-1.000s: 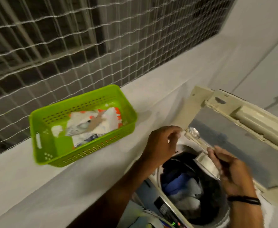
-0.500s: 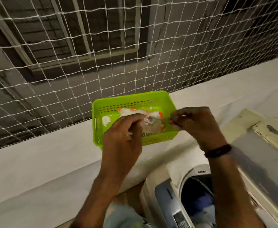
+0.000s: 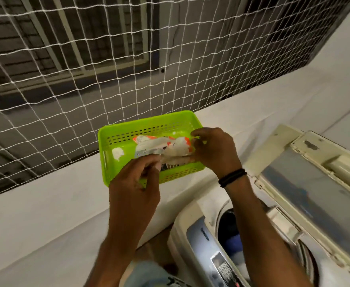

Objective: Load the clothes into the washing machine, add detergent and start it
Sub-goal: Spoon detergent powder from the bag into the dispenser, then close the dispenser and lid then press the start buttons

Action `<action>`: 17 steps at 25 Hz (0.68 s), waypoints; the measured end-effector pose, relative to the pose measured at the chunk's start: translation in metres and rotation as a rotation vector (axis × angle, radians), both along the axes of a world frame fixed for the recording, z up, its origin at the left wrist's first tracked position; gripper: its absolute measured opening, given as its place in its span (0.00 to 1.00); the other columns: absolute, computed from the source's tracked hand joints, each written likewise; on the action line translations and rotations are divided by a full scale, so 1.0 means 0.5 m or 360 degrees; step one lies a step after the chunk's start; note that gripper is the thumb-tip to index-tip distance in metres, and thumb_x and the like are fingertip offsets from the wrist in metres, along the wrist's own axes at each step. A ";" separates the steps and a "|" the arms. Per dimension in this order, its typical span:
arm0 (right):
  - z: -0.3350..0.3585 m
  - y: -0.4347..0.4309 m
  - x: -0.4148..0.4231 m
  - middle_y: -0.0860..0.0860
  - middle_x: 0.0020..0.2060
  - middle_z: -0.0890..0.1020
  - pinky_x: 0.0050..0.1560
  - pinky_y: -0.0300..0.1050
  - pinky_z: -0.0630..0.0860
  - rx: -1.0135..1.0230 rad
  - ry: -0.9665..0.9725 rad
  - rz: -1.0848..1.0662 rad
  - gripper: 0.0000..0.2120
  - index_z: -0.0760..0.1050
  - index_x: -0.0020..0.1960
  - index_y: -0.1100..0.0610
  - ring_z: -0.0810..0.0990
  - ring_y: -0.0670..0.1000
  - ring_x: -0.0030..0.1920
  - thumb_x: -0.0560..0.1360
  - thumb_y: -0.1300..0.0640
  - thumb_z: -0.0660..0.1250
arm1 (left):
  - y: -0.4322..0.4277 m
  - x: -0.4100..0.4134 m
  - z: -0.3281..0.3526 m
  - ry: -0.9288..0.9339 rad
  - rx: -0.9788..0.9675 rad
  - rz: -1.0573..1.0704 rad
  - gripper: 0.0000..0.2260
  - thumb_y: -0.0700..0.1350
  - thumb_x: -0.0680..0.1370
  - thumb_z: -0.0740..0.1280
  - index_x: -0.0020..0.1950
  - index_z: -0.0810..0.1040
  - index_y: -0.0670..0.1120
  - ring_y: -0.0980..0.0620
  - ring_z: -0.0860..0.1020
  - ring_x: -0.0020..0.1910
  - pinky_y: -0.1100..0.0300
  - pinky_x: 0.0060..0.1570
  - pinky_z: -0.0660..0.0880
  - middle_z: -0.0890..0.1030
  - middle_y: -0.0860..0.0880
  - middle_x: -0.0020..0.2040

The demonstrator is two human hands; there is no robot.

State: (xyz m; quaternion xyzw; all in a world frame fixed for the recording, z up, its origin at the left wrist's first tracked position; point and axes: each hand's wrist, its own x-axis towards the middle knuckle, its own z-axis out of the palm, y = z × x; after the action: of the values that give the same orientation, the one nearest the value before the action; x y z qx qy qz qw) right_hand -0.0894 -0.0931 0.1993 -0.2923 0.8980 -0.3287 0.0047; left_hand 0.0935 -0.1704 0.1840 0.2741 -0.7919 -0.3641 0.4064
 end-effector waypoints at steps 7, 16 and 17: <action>-0.066 0.241 0.039 0.47 0.36 0.86 0.38 0.43 0.82 -0.0674 -0.0509 -0.0439 0.09 0.82 0.44 0.50 0.85 0.46 0.31 0.77 0.63 0.67 | 0.103 -0.062 -0.036 -0.0026 -0.0005 -0.0473 0.08 0.47 0.77 0.67 0.52 0.84 0.48 0.55 0.82 0.42 0.58 0.45 0.78 0.84 0.54 0.47; -0.424 0.529 0.078 0.56 0.33 0.82 0.31 0.41 0.81 -0.1649 -0.1848 -0.1505 0.11 0.77 0.41 0.64 0.82 0.51 0.30 0.79 0.70 0.60 | 0.291 -0.210 -0.283 -0.0949 0.0316 -0.1323 0.07 0.46 0.77 0.70 0.54 0.83 0.52 0.62 0.81 0.43 0.75 0.44 0.73 0.85 0.57 0.45; -0.453 0.550 0.071 0.56 0.36 0.82 0.33 0.40 0.82 -0.1721 -0.1836 -0.1597 0.07 0.77 0.44 0.64 0.81 0.52 0.33 0.79 0.68 0.63 | 0.311 -0.223 -0.319 -0.1046 0.0376 -0.1365 0.08 0.47 0.76 0.71 0.54 0.83 0.52 0.60 0.82 0.45 0.71 0.47 0.75 0.85 0.57 0.46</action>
State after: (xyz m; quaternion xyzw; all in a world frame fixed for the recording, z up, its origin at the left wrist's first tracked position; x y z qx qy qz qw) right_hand -0.0540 0.1816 -0.0273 0.3753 0.5032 -0.7595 0.1706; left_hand -0.0180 -0.0148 0.0247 0.0699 -0.8715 -0.4787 -0.0804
